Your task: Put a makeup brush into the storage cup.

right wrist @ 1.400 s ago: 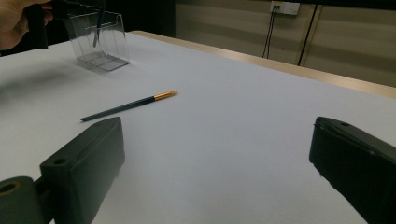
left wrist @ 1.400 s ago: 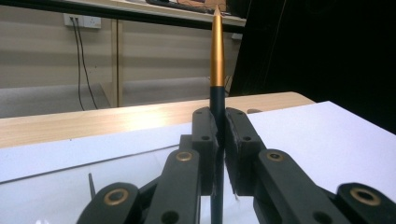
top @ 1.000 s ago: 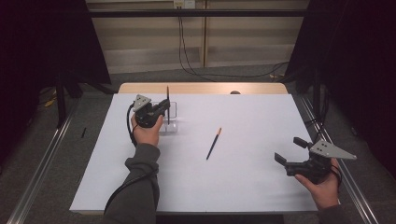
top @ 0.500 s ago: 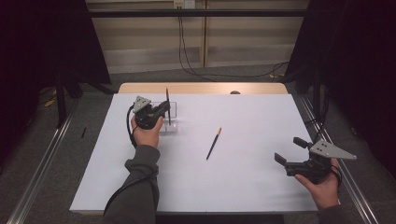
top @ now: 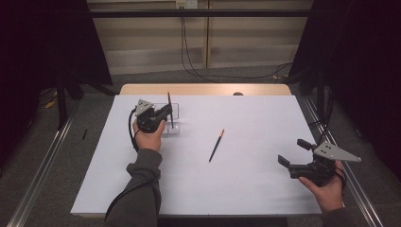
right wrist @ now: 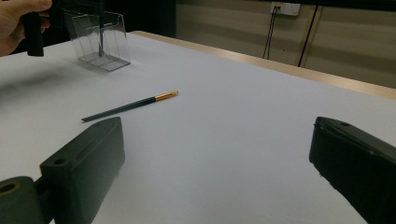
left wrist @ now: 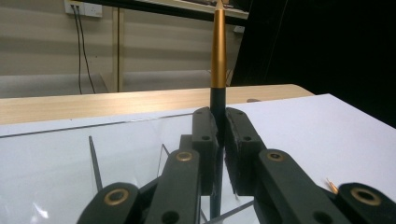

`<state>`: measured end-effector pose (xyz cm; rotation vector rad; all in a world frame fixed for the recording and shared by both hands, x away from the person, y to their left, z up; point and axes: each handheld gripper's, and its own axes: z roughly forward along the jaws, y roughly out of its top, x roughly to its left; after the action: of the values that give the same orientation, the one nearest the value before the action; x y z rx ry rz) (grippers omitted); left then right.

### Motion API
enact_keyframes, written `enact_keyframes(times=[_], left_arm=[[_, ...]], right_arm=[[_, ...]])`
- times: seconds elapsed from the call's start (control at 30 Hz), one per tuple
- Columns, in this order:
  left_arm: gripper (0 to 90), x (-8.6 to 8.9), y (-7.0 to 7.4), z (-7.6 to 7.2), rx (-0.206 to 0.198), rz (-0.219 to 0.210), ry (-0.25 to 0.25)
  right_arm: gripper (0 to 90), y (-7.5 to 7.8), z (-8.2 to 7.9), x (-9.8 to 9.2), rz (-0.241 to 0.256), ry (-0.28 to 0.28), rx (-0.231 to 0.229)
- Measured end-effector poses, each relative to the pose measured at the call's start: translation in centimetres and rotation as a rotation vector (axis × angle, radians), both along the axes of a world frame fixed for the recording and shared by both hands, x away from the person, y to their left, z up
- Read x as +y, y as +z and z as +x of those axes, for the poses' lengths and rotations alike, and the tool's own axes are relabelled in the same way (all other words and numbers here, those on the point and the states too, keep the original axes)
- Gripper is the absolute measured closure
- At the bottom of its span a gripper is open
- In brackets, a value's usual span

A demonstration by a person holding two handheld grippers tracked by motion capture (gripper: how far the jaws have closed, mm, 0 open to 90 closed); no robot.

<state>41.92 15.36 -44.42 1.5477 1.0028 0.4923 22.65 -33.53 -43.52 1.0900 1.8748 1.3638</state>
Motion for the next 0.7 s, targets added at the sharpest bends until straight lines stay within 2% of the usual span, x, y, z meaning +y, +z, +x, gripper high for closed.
enact_keyframes(times=[0.7], left_arm=[[83.0,0.00,-0.23,-0.36,0.022,0.022,0.005]], right_arm=[[3.0,0.02,0.02,0.05,-0.002,0.004,-0.004]])
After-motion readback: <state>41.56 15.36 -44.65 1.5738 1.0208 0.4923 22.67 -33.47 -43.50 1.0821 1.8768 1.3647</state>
